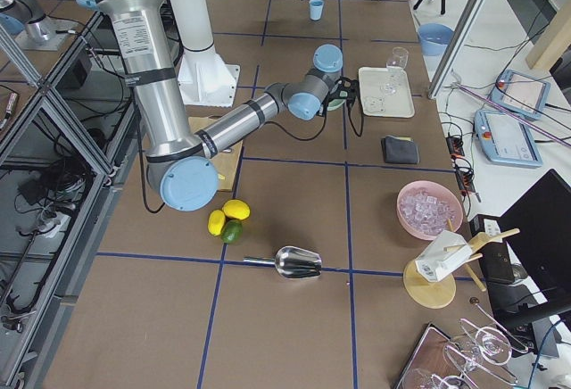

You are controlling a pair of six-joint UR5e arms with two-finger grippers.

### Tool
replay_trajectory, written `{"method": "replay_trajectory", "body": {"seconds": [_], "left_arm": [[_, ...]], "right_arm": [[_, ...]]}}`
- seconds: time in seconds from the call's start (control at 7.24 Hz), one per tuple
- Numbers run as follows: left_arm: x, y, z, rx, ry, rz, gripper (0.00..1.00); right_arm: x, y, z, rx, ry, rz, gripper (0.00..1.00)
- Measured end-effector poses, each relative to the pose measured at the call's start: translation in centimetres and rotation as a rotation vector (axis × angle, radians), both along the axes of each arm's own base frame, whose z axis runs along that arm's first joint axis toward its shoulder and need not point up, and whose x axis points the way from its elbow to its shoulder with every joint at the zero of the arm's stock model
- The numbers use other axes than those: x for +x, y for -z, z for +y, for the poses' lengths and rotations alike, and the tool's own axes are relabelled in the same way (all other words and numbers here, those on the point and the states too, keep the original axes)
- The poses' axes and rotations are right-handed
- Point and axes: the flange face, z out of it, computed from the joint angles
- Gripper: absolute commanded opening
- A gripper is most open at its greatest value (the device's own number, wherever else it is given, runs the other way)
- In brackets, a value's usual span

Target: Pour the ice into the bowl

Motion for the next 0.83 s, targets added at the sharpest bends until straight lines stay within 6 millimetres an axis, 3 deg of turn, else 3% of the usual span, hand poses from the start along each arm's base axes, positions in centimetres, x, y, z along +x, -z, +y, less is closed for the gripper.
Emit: {"method": "replay_trajectory", "body": {"seconds": [0.41,0.83], "left_arm": [[3.5,-0.7,-1.8,0.066,0.106,-0.013,0.97],[6.5,-1.6,-4.0,0.127,0.220,-0.040,0.96]], "right_arm": [[-6.8,5.5,2.3,-0.011,-0.009,0.010,0.00],[-13.2,7.9,1.5,-0.001,-0.021,0.046,0.00]]}}
